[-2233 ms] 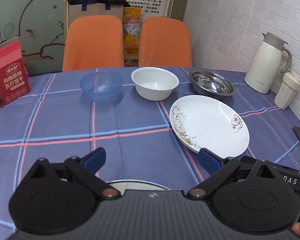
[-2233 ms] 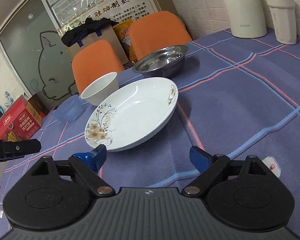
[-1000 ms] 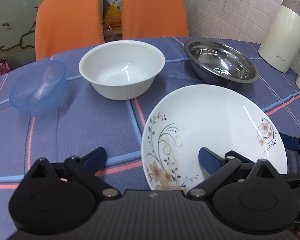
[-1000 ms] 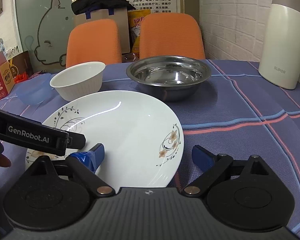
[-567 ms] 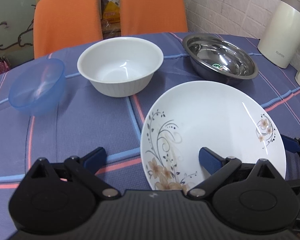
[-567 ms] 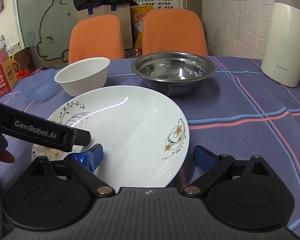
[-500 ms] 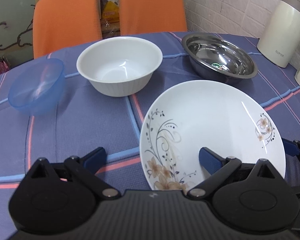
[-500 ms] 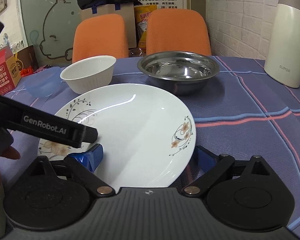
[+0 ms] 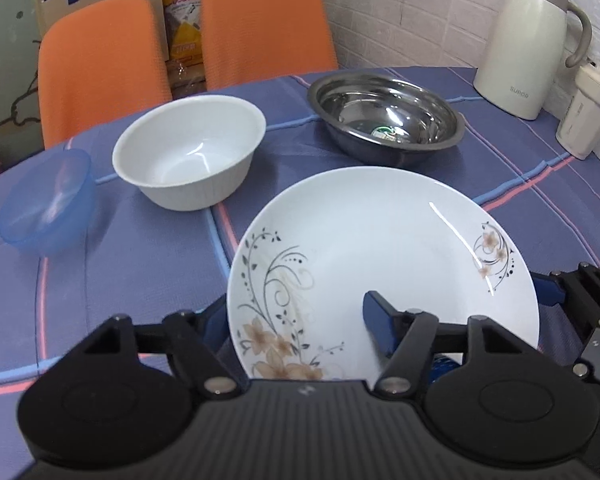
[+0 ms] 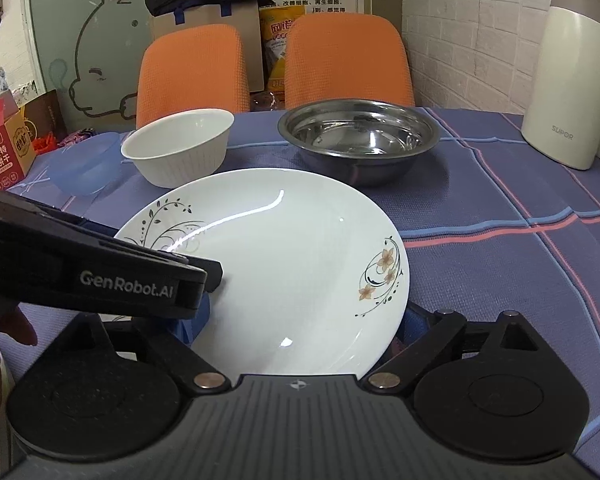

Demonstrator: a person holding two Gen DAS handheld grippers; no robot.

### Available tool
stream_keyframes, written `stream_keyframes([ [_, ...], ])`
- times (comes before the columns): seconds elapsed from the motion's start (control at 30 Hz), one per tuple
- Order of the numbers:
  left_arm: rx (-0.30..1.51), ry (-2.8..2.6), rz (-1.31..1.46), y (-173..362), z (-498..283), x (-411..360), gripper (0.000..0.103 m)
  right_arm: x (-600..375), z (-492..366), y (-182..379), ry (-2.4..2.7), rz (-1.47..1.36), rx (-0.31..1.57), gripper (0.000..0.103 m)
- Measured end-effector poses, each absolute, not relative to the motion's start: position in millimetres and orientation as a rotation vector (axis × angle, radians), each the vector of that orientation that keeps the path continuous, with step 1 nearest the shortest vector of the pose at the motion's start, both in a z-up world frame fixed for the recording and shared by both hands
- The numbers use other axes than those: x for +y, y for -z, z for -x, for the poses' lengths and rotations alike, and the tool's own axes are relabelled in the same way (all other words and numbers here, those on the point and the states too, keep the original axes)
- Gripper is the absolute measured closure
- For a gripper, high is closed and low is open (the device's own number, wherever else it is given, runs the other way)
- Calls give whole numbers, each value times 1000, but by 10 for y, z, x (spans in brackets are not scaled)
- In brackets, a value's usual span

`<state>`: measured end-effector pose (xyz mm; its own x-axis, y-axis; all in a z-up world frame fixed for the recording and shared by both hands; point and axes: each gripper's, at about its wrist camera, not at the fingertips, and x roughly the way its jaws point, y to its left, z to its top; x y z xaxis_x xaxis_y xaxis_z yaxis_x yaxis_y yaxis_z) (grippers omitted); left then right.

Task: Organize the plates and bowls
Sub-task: 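Lift the floral white plate with the right tool toward the left tool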

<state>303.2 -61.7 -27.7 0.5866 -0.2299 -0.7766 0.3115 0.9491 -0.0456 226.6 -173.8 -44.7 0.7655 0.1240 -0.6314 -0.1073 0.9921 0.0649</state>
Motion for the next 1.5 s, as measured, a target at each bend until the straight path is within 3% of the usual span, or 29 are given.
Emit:
stream_keyframes([
  [0.27, 866, 317, -76, 144, -2715, -489, 37, -1609, -1938, 304, -112, 6, 636, 20],
  [0.3, 851, 318, -80, 105, -2657, -468, 39, -1589, -1899, 283, -117, 6, 624, 21],
  [0.33, 834, 343, -78, 57, -2592, -455, 52, -1564, -1859, 254, -127, 7, 613, 21],
  [0.37, 810, 347, -99, -9, -2515, -466, 56, -1530, -1817, 219, -134, 9, 601, 21],
  [0.4, 767, 342, -129, -73, -2436, -484, 55, -1494, -1776, 186, -137, 16, 585, 20],
  [0.47, 779, 447, -75, -113, -2400, -479, 26, -1450, -1743, 182, -170, 31, 541, 19],
  [0.63, 763, 440, -88, -69, -2420, -503, 30, -1602, -2007, 448, -170, -40, 691, 23],
  [0.73, 769, 410, -54, -68, -2525, -406, 27, -1681, -2031, 458, -171, -60, 667, 22],
  [0.8, 760, 366, -45, -79, -2550, -305, 19, -1675, -2046, 441, -192, -46, 657, 22],
  [1.13, 856, 372, -83, 236, -2748, -190, 19, -1660, -2028, 511, -215, -7, 665, 19],
  [1.2, 877, 385, -71, 299, -2772, -191, 23, -1683, -2013, 520, -225, 0, 655, 18],
  [1.23, 885, 398, -60, 323, -2779, -187, 30, -1689, -2003, 527, -228, 1, 649, 18],
  [1.3, 874, 400, -72, 331, -2768, -211, 29, -1685, -1990, 528, -220, -1, 647, 18],
  [1.37, 871, 413, -68, 322, -2760, -245, 36, -1649, -2000, 524, -216, -6, 652, 17],
  [1.5, 877, 375, -56, 313, -2781, -291, 36, -1523, -2012, 509, -166, -19, 662, 16],
])
